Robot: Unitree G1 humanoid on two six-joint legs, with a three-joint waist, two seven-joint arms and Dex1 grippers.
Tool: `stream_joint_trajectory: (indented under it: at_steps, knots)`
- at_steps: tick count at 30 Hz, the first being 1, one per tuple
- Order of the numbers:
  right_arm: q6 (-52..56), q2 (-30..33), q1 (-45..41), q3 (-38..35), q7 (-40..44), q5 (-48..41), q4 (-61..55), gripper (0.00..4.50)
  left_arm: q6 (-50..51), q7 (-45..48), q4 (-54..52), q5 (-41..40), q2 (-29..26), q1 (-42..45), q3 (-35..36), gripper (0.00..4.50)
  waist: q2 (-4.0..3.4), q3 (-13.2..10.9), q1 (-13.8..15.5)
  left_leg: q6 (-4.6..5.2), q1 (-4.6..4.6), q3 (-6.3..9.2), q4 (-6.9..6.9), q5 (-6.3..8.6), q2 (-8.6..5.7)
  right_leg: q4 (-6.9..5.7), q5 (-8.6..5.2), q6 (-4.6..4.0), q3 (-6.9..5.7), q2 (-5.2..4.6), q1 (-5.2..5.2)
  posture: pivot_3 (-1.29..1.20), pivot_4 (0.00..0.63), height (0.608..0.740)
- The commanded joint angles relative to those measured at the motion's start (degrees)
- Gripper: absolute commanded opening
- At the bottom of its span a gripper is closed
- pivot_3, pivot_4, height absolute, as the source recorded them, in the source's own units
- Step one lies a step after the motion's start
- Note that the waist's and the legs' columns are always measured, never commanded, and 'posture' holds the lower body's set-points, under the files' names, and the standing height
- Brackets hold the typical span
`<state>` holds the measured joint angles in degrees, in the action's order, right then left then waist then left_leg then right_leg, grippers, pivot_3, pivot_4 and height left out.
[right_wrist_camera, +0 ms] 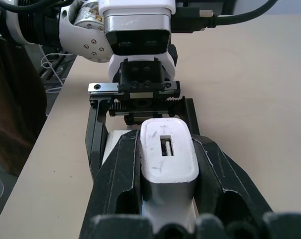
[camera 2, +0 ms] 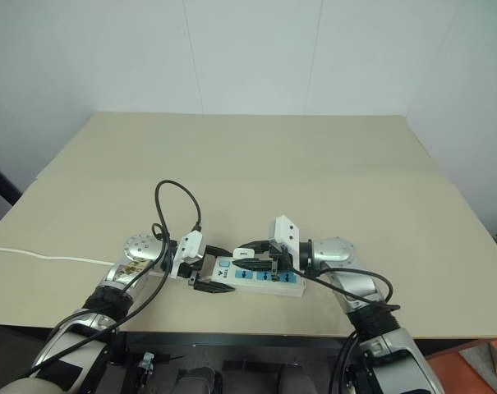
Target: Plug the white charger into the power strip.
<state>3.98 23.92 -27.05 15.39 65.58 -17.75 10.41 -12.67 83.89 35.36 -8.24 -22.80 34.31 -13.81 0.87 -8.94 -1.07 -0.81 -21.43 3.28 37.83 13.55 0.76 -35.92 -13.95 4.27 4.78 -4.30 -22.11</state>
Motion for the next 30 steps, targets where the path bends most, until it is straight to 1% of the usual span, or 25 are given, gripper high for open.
stream_joint_trajectory:
  at_steps: [1, 7, 15, 21, 23, 24, 30]
  knots:
    - [3.53, 1.97, 3.74, 0.92, -1.36, 3.33, 2.12, 1.15, 0.51, -0.09, 1.66, 1.70, -0.22, -1.18, -1.32, 3.33, 0.00, 0.00, 0.05, 0.00, 0.00, 0.00, 0.00, 0.00, 0.00, 0.00, 0.00, 0.00, 0.00, 0.00, 0.00, 0.00, 0.150, 0.740]
    - [3.72, 2.20, 5.89, 0.90, -2.07, 3.40, 0.56, 1.15, 0.26, -0.11, 2.08, 1.80, -0.13, -0.94, -1.39, 3.33, 0.01, 0.01, 0.17, 0.00, -0.01, 0.00, -0.02, 0.00, -0.01, 0.03, -0.02, 0.02, 0.00, -0.01, 0.00, 0.00, 0.150, 0.740]
    - [4.05, 1.85, 5.67, 1.15, -2.76, 3.48, 0.47, 1.15, -0.12, -0.12, 2.30, 1.85, -0.12, -0.93, -1.45, 3.33, 0.01, 0.01, 0.18, -0.01, -0.01, 0.00, -0.02, 0.00, 0.00, 0.03, -0.03, 0.01, 0.00, -0.01, 0.00, 0.00, 0.150, 0.740]
    - [4.59, 2.24, 5.42, 1.58, -1.69, 3.30, 0.42, 1.15, -0.10, -0.27, 2.21, 1.86, -0.09, -1.05, -1.45, 3.33, 0.01, 0.01, 0.18, 0.00, -0.01, 0.00, -0.03, 0.00, 0.00, 0.03, -0.03, 0.01, 0.00, -0.01, 0.00, 0.00, 0.150, 0.740]
    - [5.20, 2.32, 5.30, 1.66, -0.83, 2.74, 0.16, 1.88, -0.11, -0.34, 2.18, 1.85, -0.03, -1.08, -1.44, 3.33, 0.01, 0.01, 0.21, -0.01, -0.01, 0.00, -0.03, 0.00, 0.00, 0.04, -0.03, 0.01, 0.00, -0.01, 0.00, 0.00, 0.150, 0.740]
    - [5.64, 2.34, 5.25, 1.61, -0.49, 2.48, -0.05, 2.07, -0.10, -0.36, 2.15, 1.84, -0.02, -1.10, -1.43, 3.33, 0.05, 0.01, 0.28, 0.00, -0.02, 0.00, -0.03, 0.00, 0.00, 0.04, -0.04, 0.01, 0.00, -0.01, -0.01, 0.00, 0.150, 0.740]
    - [6.03, 2.20, 5.18, 1.54, -0.38, 2.78, -0.42, 4.14, -0.16, -0.48, 2.16, 1.86, -0.02, -1.18, -1.43, 3.33, 0.06, 0.02, 0.20, -0.01, -0.07, 0.01, -0.04, 0.01, 0.00, 0.08, -0.04, 0.00, -0.02, -0.01, -0.04, 0.00, 0.150, 0.740]
